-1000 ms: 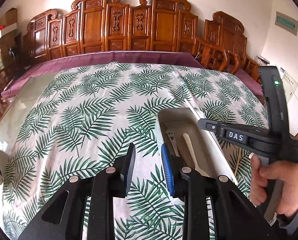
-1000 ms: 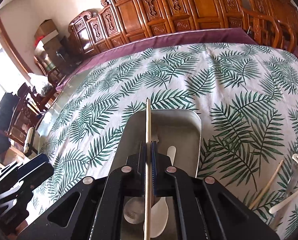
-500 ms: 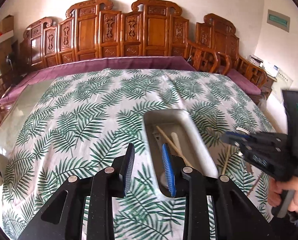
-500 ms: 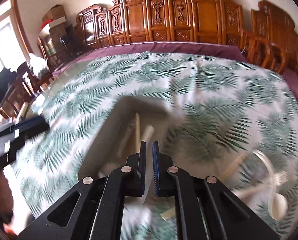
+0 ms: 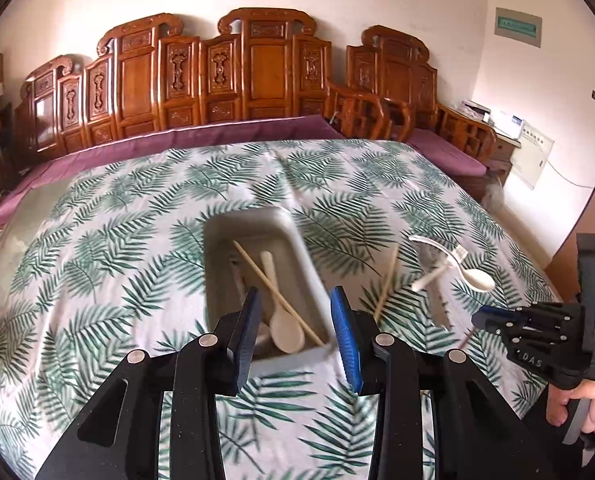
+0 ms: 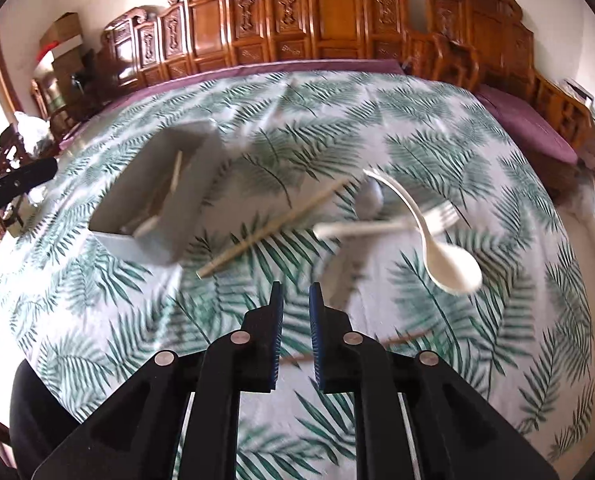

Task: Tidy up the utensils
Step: 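Move both tools back over the utensil pile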

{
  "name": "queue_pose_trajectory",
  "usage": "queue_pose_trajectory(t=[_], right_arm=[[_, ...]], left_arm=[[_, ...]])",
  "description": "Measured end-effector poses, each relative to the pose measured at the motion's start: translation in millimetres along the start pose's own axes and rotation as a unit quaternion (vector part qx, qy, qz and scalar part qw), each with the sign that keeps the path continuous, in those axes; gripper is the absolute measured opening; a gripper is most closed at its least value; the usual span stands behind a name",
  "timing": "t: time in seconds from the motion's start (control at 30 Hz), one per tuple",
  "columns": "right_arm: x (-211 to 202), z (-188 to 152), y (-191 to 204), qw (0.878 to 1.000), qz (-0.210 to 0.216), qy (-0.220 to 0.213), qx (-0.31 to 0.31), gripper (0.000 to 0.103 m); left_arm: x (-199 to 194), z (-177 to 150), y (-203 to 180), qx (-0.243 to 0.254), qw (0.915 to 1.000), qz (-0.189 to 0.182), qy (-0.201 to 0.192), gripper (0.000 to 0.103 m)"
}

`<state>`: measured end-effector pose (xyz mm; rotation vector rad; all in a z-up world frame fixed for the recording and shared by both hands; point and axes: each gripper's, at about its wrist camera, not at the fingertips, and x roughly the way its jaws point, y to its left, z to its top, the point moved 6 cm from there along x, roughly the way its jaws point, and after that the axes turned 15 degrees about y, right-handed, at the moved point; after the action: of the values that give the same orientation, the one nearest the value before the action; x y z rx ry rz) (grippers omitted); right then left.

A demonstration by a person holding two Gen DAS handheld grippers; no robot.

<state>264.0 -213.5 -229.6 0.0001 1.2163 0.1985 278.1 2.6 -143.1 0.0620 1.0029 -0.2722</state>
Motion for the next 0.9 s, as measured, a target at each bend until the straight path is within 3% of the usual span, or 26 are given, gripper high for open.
queue_pose_trajectory(t=[0.07,0.13,0.3,0.6,0.9], right_arm=[[6,-11,-6,1.0,-0.002,0.006,0.011,0.016],[11,-17,-10,1.0,-0.005,0.009,0.019,0.027],[23,-31,-14,0.999,0.008,0.022,0.039,0.036],[45,-30,-22,0.993,0.039,0.045,0.099,0.041],[59,-14,-24,0.992,-0.003,0.053,0.117,0.041]], left_arm=[[2,-5,-7,0.001,1.0,-0.004,0.001,0.045],[5,-11,-14,0.003,1.0,-0.006,0.001,0.047],[13,-25,-25,0.0,1.0,-0.004,0.003,0.059],[26,-43,-33,-0.004,0.9996,-0.019,0.019,0.06],[37,-53,-42,-0.006,0.9989,-0.033,0.034,0.06]])
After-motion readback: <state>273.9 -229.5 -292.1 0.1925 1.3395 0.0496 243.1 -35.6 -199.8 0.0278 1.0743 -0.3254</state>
